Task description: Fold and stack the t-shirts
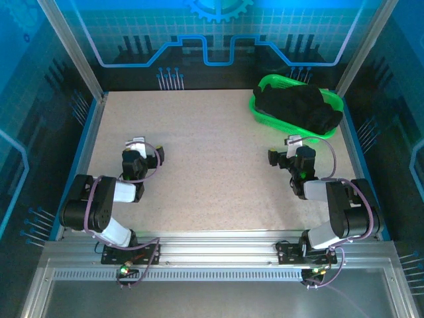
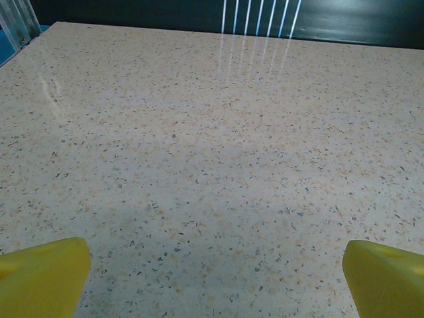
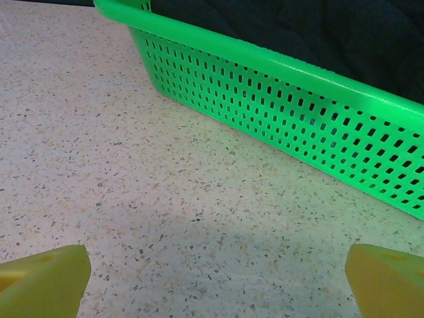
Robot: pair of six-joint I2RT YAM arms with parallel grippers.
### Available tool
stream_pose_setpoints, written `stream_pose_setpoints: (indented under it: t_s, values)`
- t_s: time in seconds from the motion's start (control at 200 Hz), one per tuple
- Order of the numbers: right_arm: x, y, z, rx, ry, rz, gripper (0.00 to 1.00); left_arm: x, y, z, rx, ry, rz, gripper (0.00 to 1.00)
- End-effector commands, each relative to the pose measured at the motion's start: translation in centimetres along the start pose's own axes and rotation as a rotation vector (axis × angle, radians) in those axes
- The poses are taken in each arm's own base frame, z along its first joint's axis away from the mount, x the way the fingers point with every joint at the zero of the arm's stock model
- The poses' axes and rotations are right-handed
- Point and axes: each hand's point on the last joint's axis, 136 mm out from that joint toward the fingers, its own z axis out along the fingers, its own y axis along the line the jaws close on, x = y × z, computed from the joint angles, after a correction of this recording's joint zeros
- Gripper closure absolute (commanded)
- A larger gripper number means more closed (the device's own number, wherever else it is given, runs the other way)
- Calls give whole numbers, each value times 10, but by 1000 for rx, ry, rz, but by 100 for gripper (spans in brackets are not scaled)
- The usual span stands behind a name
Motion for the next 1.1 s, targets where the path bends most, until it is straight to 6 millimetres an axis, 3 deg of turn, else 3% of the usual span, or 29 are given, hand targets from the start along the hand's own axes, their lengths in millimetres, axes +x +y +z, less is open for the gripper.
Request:
stream_pose_setpoints:
  t_s: [0.0, 0.45, 0.515, 0.61, 0.7, 0.755, 0.8, 0.82, 0.845, 0.9, 0.94, 1.015, 1.095]
  values:
    - [-8, -2, 3, 1, -18, -11, 0, -8, -6, 2, 25, -16, 13, 1]
    - [-8, -3, 3, 2, -17, -9, 0, -8, -6, 2, 24, -14, 13, 1]
    - [-13, -3, 2, 2, -23, -13, 0, -16, -6, -3, 17, -45, 21, 1]
    - [-50, 3, -16, 61, -3, -79, 0, -48, -10, -23, -94, -61, 92, 1]
    - [-132, 31, -57, 62, -198, -155, 0, -110, -42, -48, -52, -201, 115, 1]
    - [-180, 35, -79, 84, -269, -47, 0, -156, -59, -64, -42, -305, 100, 1]
    - [-192, 32, -87, 59, -154, 91, 0, -182, -62, -73, -31, -312, -27, 1]
    - [-188, 30, -89, 50, -64, 129, 0, -188, -58, -75, -43, -285, -128, 1]
    - [-184, 26, -90, 57, 26, 152, 0, -186, -48, -78, -92, -223, -273, 1]
    - [-180, -16, -87, 303, 83, 391, 0, -181, -26, -84, -198, -128, -530, 1]
    - [-183, -20, -77, 268, 138, 457, 0, -181, -27, -73, -138, -61, -642, 1]
    - [-198, -23, -59, 257, 178, 506, 0, -179, -49, -50, 32, 125, -795, 1]
    - [-206, -32, -32, 313, 212, 539, 2, -184, -88, -42, 134, 264, -743, 1]
